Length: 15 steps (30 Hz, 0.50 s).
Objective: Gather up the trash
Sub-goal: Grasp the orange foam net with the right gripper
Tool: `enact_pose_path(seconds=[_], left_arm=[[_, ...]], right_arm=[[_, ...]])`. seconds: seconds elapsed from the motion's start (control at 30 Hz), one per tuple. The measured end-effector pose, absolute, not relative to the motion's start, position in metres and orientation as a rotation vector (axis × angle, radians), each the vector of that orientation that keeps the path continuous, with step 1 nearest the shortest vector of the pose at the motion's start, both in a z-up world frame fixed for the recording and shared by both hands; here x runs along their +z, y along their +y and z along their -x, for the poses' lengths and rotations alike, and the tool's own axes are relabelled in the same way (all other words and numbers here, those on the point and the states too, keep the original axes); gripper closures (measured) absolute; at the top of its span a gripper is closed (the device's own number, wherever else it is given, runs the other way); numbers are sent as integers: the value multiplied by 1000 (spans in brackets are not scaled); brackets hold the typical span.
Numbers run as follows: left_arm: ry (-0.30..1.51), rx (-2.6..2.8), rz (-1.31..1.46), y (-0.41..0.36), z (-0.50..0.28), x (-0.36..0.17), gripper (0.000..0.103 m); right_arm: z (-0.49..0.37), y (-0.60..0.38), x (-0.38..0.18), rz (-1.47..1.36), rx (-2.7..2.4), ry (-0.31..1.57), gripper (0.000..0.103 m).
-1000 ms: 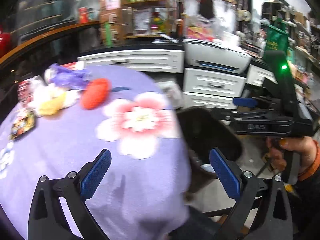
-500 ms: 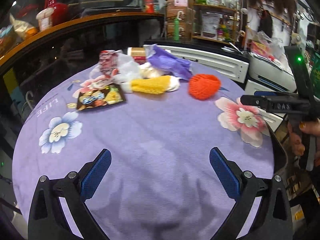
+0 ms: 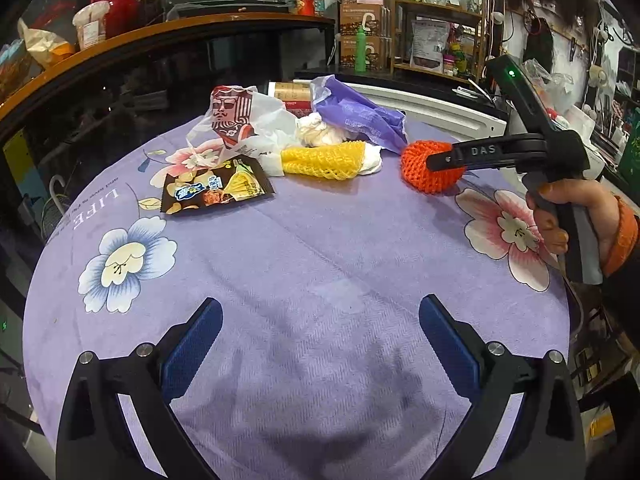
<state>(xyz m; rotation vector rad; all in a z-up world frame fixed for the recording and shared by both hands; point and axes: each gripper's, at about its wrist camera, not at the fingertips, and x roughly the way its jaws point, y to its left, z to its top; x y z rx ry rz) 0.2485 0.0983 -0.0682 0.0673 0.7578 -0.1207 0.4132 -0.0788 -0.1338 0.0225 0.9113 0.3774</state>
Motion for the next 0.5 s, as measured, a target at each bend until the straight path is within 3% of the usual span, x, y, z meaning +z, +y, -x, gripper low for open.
enact_pose_path(seconds=[0.03, 0.1, 0.2, 0.5], left_arm=[[757, -125, -72, 97, -251, -68, 6], [760, -132, -81, 96, -257, -68, 6], [764, -142, -91, 92, -264, -69, 6], [726, -139, -168, 72, -308, -57, 6]], right_arm=[[-415, -77, -136, -20, 378, 916, 42], [-416, -75, -141, -24, 388, 921, 63], [-413, -75, -141, -24, 411, 908, 77], [-384, -85, -120, -16, 450, 836, 81]])
